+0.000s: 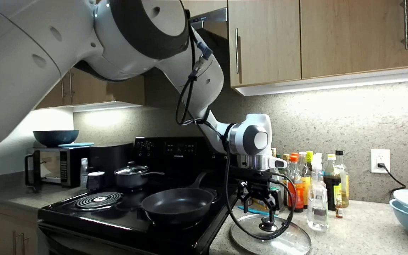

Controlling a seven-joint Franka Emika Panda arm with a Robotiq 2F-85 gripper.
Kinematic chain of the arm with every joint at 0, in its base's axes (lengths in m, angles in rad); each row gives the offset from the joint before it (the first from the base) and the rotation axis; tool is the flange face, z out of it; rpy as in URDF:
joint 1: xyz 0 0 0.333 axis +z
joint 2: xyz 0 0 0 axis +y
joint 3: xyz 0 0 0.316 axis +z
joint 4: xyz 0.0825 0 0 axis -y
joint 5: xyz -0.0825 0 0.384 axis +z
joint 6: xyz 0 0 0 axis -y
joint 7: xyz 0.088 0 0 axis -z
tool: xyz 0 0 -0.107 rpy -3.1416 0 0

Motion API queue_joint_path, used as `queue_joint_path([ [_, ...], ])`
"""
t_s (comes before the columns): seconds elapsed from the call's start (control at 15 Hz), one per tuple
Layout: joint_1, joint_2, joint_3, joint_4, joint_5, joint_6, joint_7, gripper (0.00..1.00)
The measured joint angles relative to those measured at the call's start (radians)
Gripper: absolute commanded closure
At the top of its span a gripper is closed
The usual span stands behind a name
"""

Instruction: Put the lid on the pan.

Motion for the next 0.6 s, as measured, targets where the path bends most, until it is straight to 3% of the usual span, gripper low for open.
queue_joint_path([
  [0.27, -0.011, 0.056, 0.021, 0.112, 0.000, -0.103, -0.098, 0.00],
  [0.6, -0.012, 0.083, 0.020, 0.142, 0.000, -0.109, -0.107, 0.00],
])
